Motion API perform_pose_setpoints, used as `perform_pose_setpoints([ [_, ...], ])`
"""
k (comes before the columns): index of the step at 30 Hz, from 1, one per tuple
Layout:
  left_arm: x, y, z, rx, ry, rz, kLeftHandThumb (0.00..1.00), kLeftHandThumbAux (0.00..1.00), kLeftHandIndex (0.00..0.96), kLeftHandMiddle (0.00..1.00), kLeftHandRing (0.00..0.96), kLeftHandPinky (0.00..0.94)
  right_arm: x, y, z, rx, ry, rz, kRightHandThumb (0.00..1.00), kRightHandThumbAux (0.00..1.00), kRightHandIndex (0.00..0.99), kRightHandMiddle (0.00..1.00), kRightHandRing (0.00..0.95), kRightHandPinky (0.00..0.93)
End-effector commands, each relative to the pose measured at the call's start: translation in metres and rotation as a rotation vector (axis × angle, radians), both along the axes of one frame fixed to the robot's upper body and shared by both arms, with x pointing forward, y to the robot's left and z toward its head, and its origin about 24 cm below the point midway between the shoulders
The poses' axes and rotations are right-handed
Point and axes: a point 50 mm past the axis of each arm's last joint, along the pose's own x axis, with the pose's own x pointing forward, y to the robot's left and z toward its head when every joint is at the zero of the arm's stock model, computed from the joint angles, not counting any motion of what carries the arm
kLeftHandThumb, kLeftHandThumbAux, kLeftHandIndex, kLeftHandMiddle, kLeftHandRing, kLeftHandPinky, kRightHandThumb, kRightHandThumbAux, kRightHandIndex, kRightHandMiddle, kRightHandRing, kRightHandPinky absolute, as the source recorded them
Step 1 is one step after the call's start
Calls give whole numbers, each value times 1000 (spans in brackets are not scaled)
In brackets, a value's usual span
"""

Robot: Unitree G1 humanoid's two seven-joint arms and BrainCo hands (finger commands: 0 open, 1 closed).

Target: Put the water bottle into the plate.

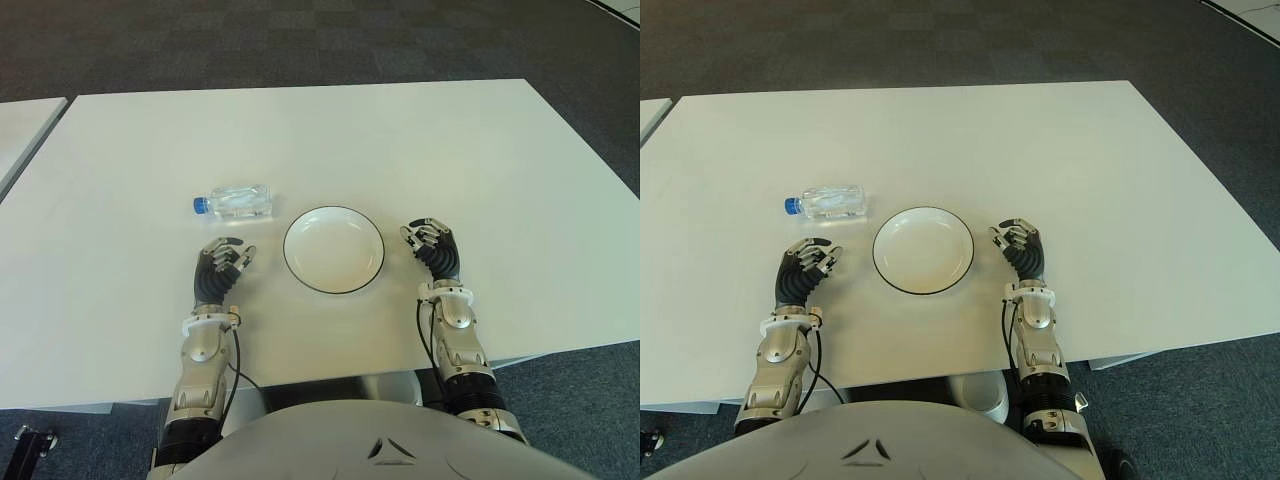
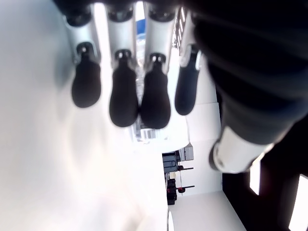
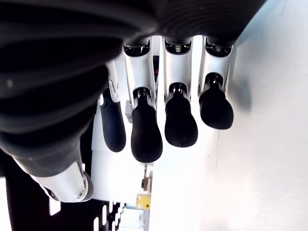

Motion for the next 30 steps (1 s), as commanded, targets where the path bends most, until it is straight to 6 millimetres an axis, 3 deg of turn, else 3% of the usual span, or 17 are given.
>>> perform_pose_setpoints([
  [1,-1,0,-3,-1,18,-4,708,711,439,712,689,669,-12,0,-19,21,106,-16,705,728,438,747,744,738],
  [19,2,5,-1,47,4,-2,707,711,438,707,685,667,-12,0,-19,17,99,-10,704,729,438,757,755,755],
  [30,13,15,20,349,-141,-33,706,714,436,716,696,671,-12,0,-20,20,109,-16,704,729,438,759,750,738],
])
